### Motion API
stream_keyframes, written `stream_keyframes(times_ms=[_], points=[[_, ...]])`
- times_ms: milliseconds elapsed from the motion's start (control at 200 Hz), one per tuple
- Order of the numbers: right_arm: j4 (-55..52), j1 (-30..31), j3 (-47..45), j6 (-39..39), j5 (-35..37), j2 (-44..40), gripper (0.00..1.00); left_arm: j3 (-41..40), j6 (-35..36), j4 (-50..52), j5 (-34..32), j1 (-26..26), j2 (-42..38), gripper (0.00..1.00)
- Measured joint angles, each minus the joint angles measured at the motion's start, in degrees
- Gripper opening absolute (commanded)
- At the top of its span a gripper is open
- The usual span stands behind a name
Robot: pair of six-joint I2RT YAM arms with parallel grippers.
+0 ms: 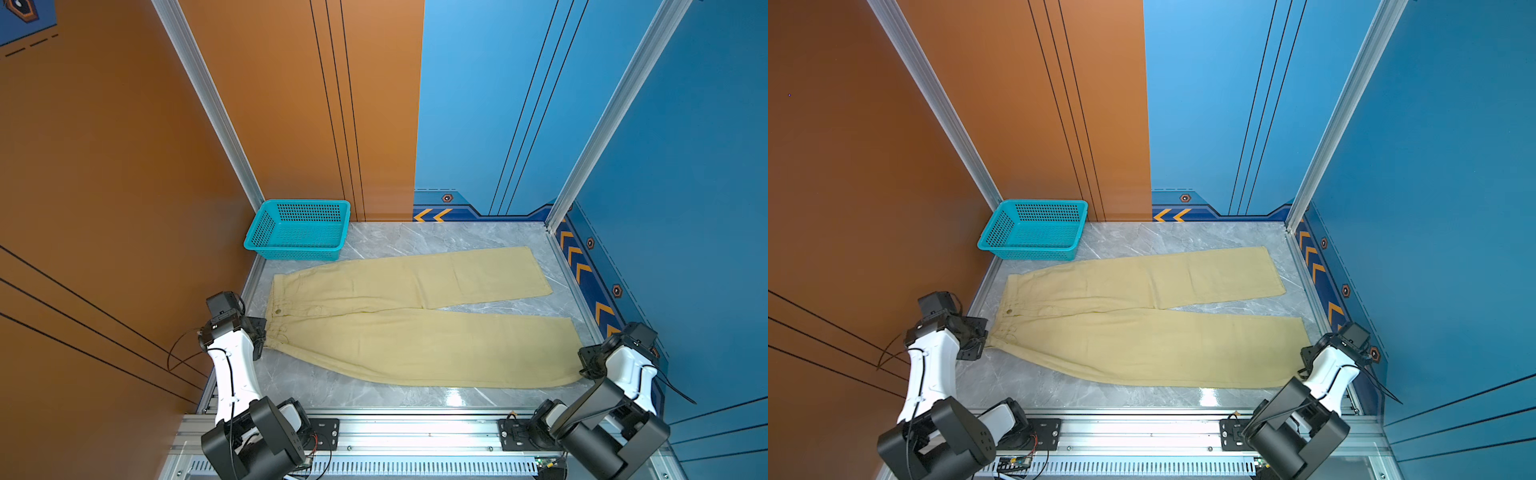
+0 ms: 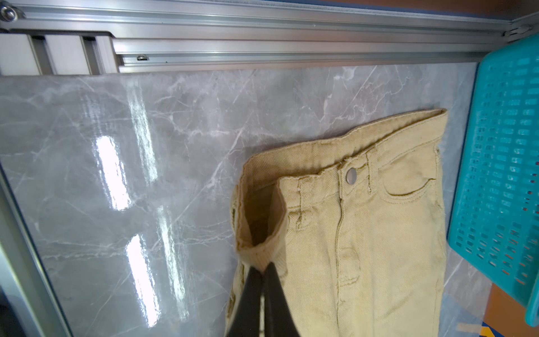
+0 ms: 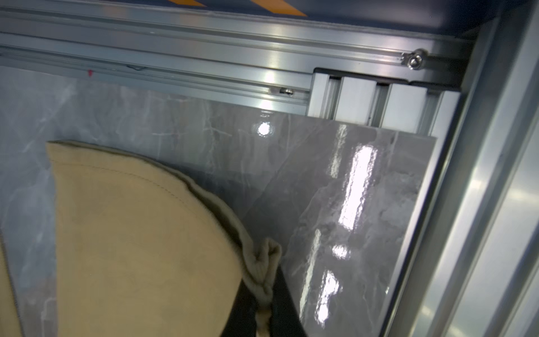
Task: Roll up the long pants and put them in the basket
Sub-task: Fold the long pant at the center of the board.
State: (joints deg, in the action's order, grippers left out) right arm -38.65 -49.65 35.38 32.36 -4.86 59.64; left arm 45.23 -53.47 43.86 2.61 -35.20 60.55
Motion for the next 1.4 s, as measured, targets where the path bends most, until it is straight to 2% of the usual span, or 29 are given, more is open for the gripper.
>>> stream_keyframes(times_ms=[85, 170, 395, 545, 696, 841, 1006, 1156, 1401], points=[[-1.8, -0.1, 0.0, 0.0, -3.0, -7.1, 0.0, -0.1, 1.0, 1.2, 2.4, -1.0, -2.6, 0.0], [-3.3, -0.2, 0.0, 0.5, -6.1, -10.4, 0.0, -0.1, 1.6, 2.6, 5.6, -2.2, -5.5, 0.0], [-7.1, -0.3, 0.5, 0.9, -12.3, -11.1, 0.0, -1.3, 1.0, 4.3, 13.0, -2.3, -14.1, 0.0], [-7.2, 0.9, 0.9, 0.3, -16.3, -11.4, 0.0, -0.9, 3.3, 4.7, 14.6, -0.1, -16.2, 0.0], [-5.7, 4.2, 0.9, -1.7, -21.2, -11.2, 0.0, 6.3, 9.3, 5.1, 16.9, 5.9, -10.7, 0.0], [-4.6, 8.0, 1.5, -3.3, -25.7, -10.4, 0.0, 13.1, 12.1, 3.1, 22.2, 8.2, -3.4, 0.0], [-4.7, 10.1, 2.9, -3.6, -27.6, -13.9, 0.0, 15.0, 10.6, 2.7, 26.5, 7.3, -3.4, 0.0], [-4.6, 10.2, 3.9, -2.3, -28.7, -15.8, 0.0, 17.2, 9.0, 2.8, 28.2, 4.1, -1.7, 0.0], [1.3, 10.2, 7.5, 2.8, -30.2, -7.5, 0.0, 25.2, 7.1, 3.3, 26.9, 2.1, 6.0, 0.0]])
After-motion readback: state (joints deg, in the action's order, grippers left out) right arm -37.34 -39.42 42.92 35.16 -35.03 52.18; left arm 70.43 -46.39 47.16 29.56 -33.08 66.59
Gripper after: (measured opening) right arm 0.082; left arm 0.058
